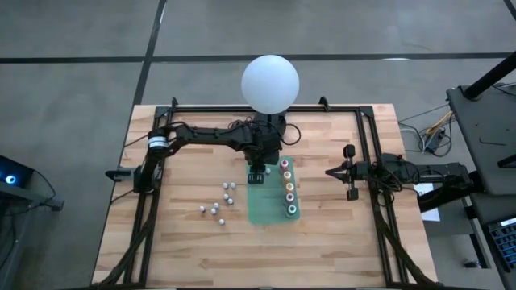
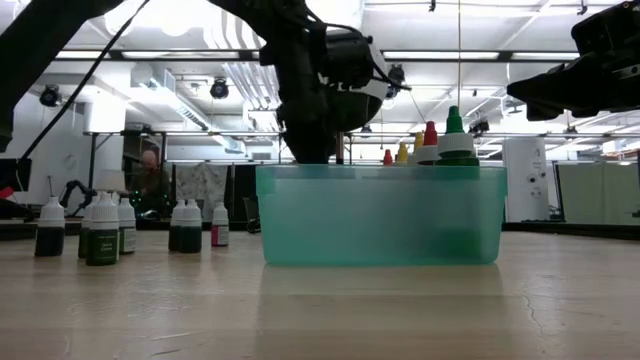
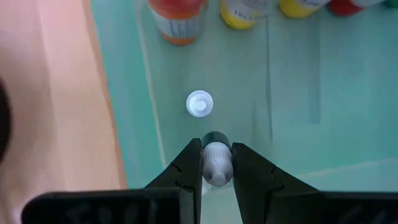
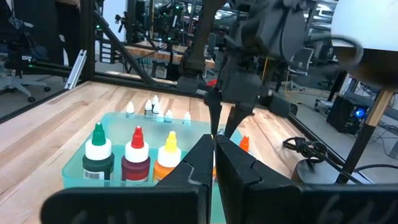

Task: Pick & Place food coloring
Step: Put the left small red food coloring bottle into the green bin

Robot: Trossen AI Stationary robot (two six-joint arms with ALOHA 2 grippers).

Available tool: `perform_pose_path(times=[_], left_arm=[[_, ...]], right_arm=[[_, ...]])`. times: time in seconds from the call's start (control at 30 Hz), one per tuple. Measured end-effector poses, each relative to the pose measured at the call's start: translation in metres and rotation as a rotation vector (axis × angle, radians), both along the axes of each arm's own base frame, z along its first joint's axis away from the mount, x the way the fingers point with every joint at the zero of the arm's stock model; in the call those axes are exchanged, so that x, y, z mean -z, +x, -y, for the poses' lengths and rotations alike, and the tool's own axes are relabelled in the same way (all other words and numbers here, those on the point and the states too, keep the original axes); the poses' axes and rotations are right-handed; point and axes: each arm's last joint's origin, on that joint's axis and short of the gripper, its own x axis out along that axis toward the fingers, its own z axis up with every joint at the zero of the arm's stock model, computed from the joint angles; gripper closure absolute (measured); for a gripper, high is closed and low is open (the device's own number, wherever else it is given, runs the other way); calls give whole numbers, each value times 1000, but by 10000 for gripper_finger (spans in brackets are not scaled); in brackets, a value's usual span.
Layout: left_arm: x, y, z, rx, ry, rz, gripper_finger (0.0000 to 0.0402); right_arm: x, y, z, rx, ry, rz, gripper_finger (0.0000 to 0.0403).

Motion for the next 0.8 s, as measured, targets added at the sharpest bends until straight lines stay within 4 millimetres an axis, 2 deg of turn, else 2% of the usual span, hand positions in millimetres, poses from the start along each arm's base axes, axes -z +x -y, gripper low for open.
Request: perform_pose_path(times=[0.2, 0.8], left_arm=[[17, 7, 0, 3, -11, -50, 358], [15, 13, -1, 9, 2, 2, 358]], right_arm=[[0, 0, 0, 1, 2, -1, 394], [0, 0, 0, -1, 0, 0, 394]])
